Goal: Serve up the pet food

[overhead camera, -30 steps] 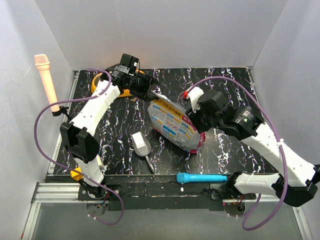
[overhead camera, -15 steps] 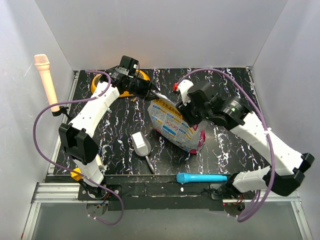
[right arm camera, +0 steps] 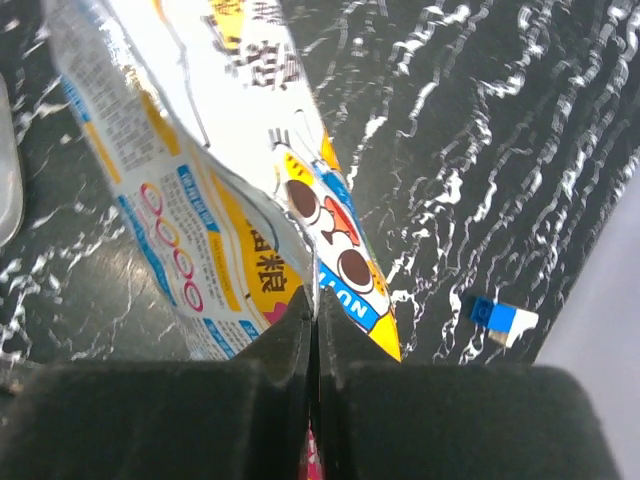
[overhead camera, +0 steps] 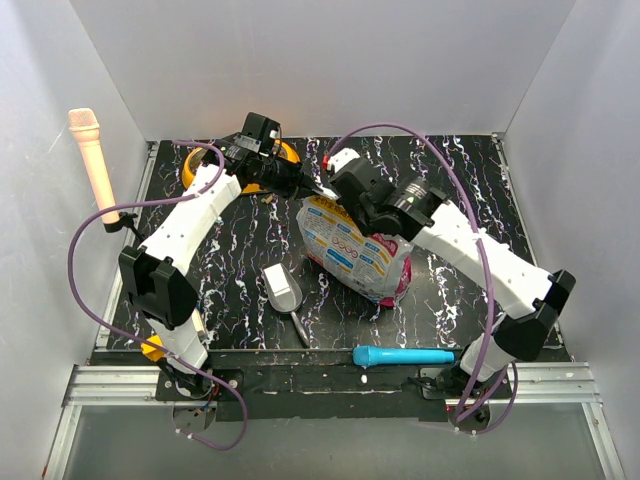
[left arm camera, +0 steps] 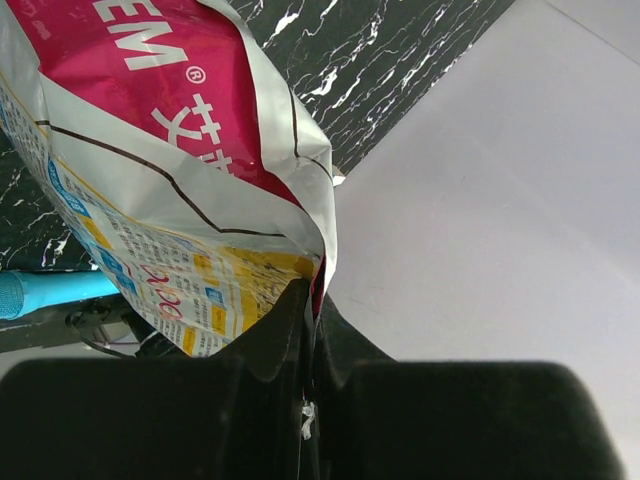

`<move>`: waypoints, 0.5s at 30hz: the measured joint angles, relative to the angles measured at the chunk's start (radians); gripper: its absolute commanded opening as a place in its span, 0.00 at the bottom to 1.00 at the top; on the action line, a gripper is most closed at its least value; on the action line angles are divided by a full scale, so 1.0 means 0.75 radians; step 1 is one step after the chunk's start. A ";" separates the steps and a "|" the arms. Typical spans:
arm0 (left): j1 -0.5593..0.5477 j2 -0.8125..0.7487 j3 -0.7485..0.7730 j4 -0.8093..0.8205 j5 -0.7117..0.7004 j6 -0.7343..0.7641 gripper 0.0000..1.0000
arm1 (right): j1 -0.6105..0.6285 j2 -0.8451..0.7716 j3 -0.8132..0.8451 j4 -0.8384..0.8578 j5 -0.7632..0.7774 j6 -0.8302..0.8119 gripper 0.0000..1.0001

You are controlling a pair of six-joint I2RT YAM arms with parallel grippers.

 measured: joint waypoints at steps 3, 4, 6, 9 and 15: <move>-0.005 0.000 -0.002 0.011 -0.004 -0.007 0.00 | 0.040 0.051 0.051 -0.072 0.168 0.188 0.01; -0.007 0.000 -0.004 0.019 -0.005 -0.011 0.00 | 0.046 0.090 0.112 -0.139 0.203 0.290 0.01; -0.007 0.000 -0.007 0.031 -0.013 -0.016 0.00 | 0.047 0.180 0.248 -0.263 0.258 0.513 0.01; -0.005 -0.001 -0.015 0.034 -0.007 -0.026 0.00 | 0.049 0.184 0.243 -0.284 0.289 0.644 0.01; -0.014 -0.014 -0.025 0.041 -0.004 -0.032 0.00 | 0.053 0.047 0.082 -0.139 0.193 0.517 0.02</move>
